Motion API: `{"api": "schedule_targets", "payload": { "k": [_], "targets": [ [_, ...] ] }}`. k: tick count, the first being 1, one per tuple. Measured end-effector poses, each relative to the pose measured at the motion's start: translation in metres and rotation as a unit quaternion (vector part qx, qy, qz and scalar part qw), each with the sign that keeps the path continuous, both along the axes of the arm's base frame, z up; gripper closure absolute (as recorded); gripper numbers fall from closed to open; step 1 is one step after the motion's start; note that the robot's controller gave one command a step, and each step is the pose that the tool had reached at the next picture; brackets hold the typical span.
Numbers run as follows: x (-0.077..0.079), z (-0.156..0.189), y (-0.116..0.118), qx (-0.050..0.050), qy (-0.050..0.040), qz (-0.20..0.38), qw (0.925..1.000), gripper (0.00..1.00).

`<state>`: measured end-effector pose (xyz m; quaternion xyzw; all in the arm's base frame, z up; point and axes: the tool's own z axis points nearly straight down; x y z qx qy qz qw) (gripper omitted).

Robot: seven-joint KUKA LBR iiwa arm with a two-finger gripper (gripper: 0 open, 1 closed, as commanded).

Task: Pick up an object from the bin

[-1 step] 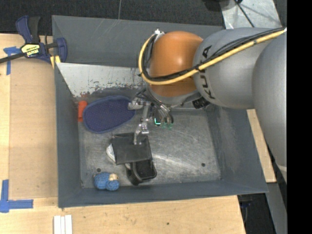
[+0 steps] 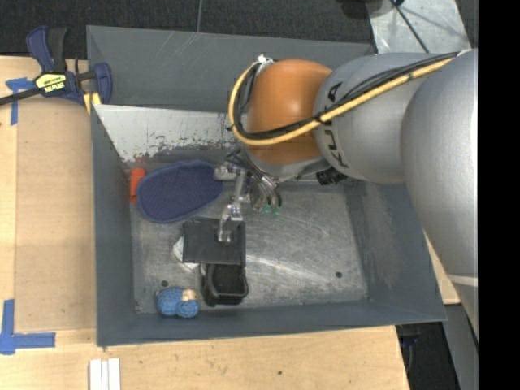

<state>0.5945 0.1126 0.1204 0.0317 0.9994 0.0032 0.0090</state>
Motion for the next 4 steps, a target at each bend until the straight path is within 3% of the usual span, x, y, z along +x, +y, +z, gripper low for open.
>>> {"api": "schedule_targets", "payload": {
  "k": [1,2,3,4],
  "targets": [
    [0.017,-0.019,0.027,0.003,0.0005,-0.16,0.9871,0.0],
    [0.016,-0.023,0.029,0.003,0.0007,-0.158,0.9874,1.0],
    [0.022,0.098,0.04,0.0,0.0036,-0.128,0.9917,1.0],
    [-0.019,0.019,0.03,-0.001,0.0121,-0.32,0.9472,1.0]
  ]
}}
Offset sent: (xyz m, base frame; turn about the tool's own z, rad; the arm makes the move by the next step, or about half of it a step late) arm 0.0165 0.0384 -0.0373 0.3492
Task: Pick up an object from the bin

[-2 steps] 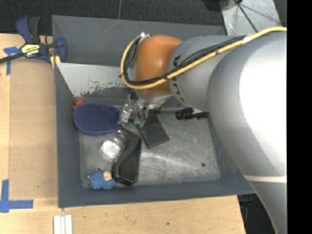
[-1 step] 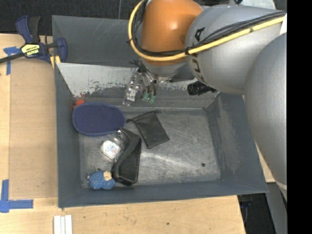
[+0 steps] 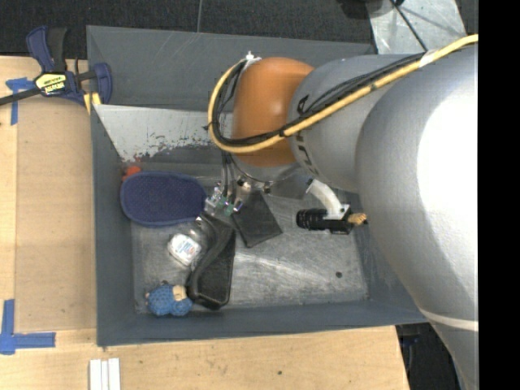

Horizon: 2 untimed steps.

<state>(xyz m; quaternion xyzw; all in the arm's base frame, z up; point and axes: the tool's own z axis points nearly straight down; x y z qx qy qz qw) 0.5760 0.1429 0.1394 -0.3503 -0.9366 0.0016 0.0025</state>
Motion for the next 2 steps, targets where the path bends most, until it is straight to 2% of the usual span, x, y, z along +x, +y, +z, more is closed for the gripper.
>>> {"api": "schedule_targets", "payload": {
  "k": [1,2],
  "targets": [
    [0.038,-0.036,0.04,0.0,-0.005,0.085,0.9964,1.0],
    [0.039,0.077,0.048,0.002,-0.0086,0.093,0.9956,1.0]
  ]
}}
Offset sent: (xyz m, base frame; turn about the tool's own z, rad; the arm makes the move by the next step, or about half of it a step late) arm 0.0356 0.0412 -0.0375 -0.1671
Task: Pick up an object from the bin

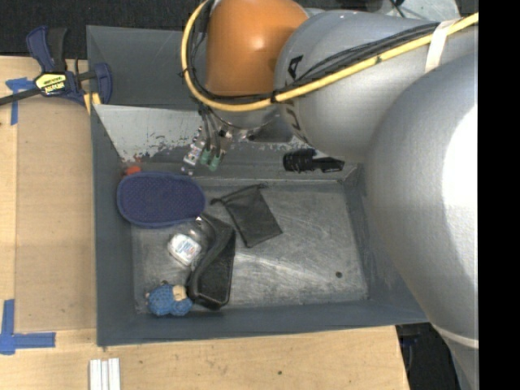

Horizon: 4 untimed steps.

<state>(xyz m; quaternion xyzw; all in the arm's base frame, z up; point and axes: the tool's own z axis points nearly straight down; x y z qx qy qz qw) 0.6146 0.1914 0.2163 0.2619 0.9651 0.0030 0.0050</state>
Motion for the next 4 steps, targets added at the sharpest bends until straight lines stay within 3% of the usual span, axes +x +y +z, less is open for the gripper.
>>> {"api": "schedule_targets", "payload": {
  "k": [1,2,3,4],
  "targets": [
    [0.014,-0.101,0.03,-0.002,0.0048,0.005,1.0,1.0],
    [0.016,-0.096,0.028,-0.003,0.0019,0.005,1.0,0.0],
    [0.02,-0.134,0.043,-0.003,-0.001,0.214,0.9769,0.0],
    [0.021,-0.133,0.044,-0.002,-0.0043,0.214,0.9768,1.0]
  ]
}}
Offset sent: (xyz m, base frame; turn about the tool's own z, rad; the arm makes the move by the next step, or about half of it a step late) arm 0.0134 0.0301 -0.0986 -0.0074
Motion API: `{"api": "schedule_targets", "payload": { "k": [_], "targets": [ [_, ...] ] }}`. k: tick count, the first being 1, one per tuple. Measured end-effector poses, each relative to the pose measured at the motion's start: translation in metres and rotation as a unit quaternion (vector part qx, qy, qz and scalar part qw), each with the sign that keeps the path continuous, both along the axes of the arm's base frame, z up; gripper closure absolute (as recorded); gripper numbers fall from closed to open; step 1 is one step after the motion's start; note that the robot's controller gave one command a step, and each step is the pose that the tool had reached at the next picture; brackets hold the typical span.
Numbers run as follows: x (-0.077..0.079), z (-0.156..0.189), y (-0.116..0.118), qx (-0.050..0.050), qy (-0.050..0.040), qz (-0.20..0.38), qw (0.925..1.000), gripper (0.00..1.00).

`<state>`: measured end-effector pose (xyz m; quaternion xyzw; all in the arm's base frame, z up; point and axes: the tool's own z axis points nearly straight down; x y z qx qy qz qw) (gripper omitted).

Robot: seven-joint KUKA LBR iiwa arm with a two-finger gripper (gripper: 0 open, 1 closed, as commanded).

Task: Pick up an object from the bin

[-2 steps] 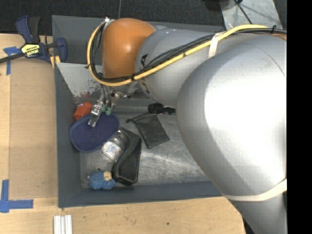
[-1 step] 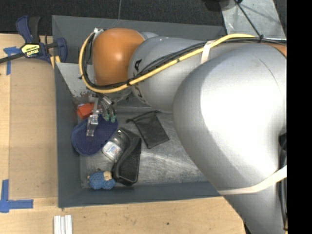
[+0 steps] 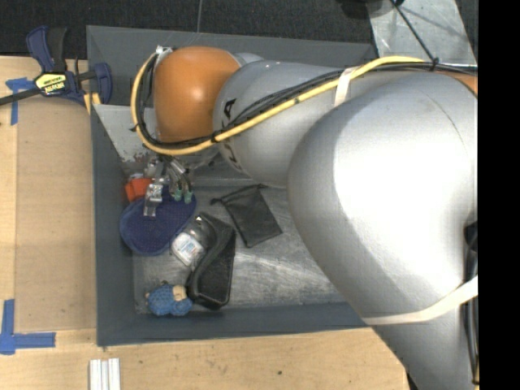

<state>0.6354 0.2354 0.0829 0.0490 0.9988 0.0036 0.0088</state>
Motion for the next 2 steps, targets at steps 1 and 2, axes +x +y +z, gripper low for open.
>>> {"api": "schedule_targets", "payload": {
  "k": [1,2],
  "targets": [
    [-0.016,0.109,-0.011,-0.001,0.0034,-0.013,0.9999,1.0],
    [-0.018,0.202,-0.011,-0.001,0.0034,-0.017,0.9999,1.0]
  ]
}}
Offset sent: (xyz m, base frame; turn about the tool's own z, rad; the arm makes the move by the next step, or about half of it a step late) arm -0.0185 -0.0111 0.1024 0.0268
